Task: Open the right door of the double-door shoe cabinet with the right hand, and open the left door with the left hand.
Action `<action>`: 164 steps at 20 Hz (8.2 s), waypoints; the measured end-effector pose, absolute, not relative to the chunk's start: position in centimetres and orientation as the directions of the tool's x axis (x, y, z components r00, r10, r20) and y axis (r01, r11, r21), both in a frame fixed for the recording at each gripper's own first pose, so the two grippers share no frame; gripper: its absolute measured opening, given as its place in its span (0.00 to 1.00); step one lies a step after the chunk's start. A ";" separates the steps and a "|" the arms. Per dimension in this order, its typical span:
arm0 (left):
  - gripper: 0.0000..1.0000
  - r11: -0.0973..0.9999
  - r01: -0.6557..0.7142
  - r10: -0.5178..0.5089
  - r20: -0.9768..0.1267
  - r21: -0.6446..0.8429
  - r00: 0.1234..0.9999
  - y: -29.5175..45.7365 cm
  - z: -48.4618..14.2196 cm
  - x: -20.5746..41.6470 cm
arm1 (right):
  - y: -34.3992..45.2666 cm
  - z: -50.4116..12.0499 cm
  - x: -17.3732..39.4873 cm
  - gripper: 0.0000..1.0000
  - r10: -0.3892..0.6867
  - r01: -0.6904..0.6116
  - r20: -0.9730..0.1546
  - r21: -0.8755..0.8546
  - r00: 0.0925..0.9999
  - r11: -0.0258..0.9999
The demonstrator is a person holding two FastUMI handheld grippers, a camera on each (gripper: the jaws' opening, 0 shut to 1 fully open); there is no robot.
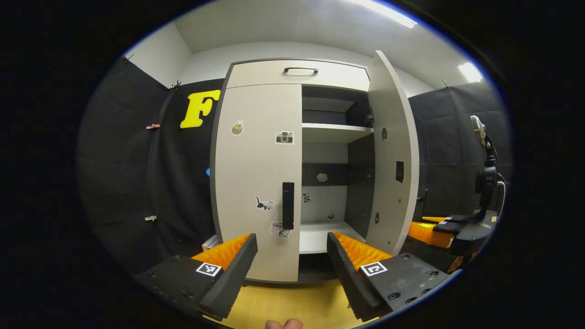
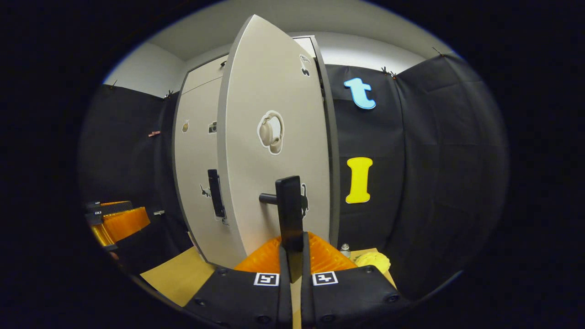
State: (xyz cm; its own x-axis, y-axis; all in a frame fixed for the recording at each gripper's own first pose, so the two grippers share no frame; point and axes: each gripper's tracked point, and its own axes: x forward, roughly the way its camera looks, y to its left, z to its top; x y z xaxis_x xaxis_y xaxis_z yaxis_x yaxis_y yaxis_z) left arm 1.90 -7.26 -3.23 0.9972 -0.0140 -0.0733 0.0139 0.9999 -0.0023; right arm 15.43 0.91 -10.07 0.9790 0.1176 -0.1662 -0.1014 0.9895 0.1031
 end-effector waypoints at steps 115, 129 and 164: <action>0.12 0.990 0.066 -0.086 -0.159 -0.126 0.983 14.8 -8.0 17.0 | 8.8 -7.6 11.7 0.98 0.097 -0.095 -0.043 0.051 0.994 0.994; 0.11 0.999 0.005 -0.011 -0.131 -0.047 0.991 15.1 -6.3 12.6 | 8.3 -8.1 11.7 0.98 0.092 -0.087 -0.063 0.072 0.994 0.994; 0.97 0.996 0.066 -0.070 -0.055 -0.067 0.996 -1.0 -2.9 8.7 | 6.9 -6.3 11.9 0.98 0.124 -0.122 -0.022 0.092 0.992 0.988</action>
State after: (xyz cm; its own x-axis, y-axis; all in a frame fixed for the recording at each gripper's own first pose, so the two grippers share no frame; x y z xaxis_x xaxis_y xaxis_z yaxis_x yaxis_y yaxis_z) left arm 8.72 -1.01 -2.88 0.9961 -0.0695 -0.0547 0.0658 0.9956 -0.0667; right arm 11.94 6.89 -6.27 0.9920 0.1242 -0.0219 -0.1217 0.9883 0.0919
